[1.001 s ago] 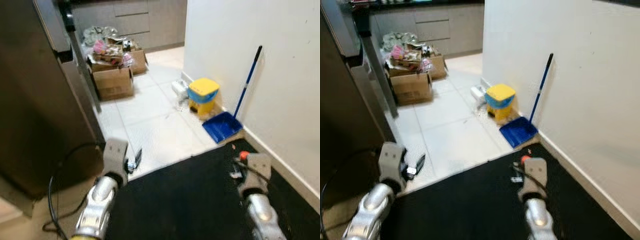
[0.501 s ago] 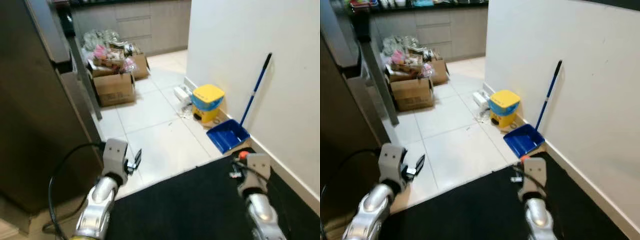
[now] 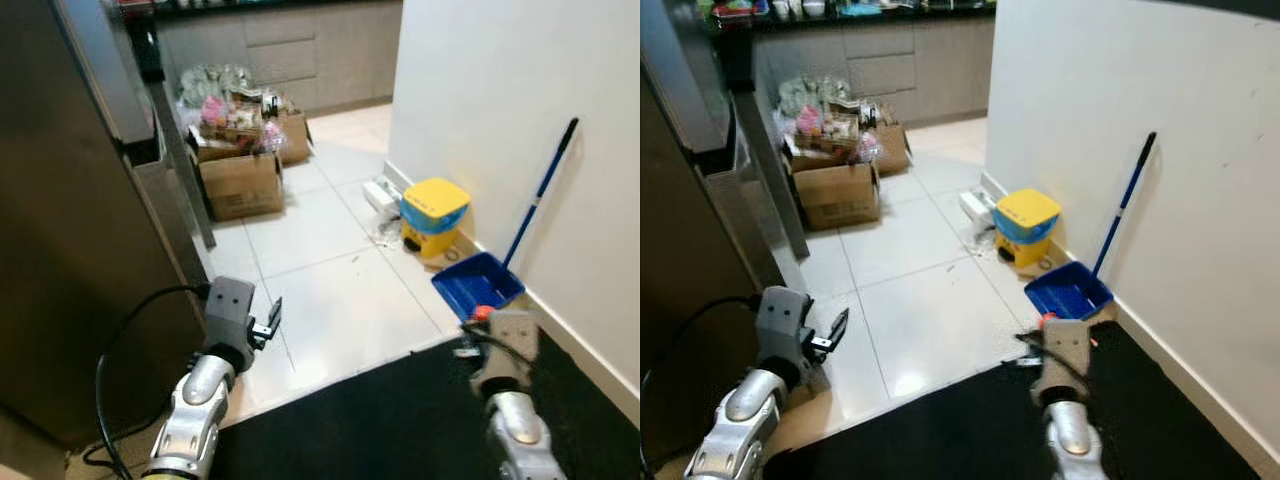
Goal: Restocking fridge
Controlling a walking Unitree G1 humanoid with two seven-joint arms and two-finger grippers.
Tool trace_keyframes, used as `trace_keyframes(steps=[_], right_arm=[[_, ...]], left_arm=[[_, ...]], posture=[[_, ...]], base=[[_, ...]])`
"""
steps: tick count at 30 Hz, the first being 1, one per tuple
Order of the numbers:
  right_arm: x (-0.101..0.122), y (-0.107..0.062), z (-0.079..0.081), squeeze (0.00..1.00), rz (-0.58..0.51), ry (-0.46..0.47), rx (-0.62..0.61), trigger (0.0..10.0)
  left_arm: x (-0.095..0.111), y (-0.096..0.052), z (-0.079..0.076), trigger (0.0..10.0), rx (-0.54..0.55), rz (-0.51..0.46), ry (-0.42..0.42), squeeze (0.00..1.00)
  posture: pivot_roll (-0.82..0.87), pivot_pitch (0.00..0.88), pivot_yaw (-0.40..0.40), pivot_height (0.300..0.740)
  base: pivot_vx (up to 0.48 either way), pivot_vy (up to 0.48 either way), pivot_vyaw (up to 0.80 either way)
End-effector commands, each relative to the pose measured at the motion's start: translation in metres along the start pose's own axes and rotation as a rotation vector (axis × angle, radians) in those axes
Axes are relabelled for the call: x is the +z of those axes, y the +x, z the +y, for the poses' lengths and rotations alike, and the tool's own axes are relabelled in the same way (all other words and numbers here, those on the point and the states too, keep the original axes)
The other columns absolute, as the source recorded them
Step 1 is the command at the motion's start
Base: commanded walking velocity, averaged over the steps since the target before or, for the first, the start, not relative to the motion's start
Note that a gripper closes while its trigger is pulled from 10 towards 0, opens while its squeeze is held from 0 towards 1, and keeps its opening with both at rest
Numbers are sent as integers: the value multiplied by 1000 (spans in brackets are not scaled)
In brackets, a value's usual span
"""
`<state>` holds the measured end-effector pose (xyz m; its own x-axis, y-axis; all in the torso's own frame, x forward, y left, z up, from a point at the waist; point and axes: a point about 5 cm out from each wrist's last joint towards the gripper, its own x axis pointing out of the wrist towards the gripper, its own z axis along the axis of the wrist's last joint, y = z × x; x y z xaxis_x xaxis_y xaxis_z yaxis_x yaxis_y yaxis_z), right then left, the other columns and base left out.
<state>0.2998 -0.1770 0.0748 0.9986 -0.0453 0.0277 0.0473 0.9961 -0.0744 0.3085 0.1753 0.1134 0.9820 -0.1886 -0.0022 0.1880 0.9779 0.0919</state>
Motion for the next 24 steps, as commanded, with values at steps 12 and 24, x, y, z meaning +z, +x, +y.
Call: trace_keyframes(steps=[12,24], right_arm=[[0,-2,-4,0,-8,24,-15,10000],[0,-2,-4,0,-7,32,-13,10000]], left_arm=[[-4,-3,3,10000,4,21,15,0],[-5,-4,3,10000,4,27,19,0]], posture=[[-80,118,52,740],[-81,128,54,740]], base=[[309,0,0],[308,0,0]])
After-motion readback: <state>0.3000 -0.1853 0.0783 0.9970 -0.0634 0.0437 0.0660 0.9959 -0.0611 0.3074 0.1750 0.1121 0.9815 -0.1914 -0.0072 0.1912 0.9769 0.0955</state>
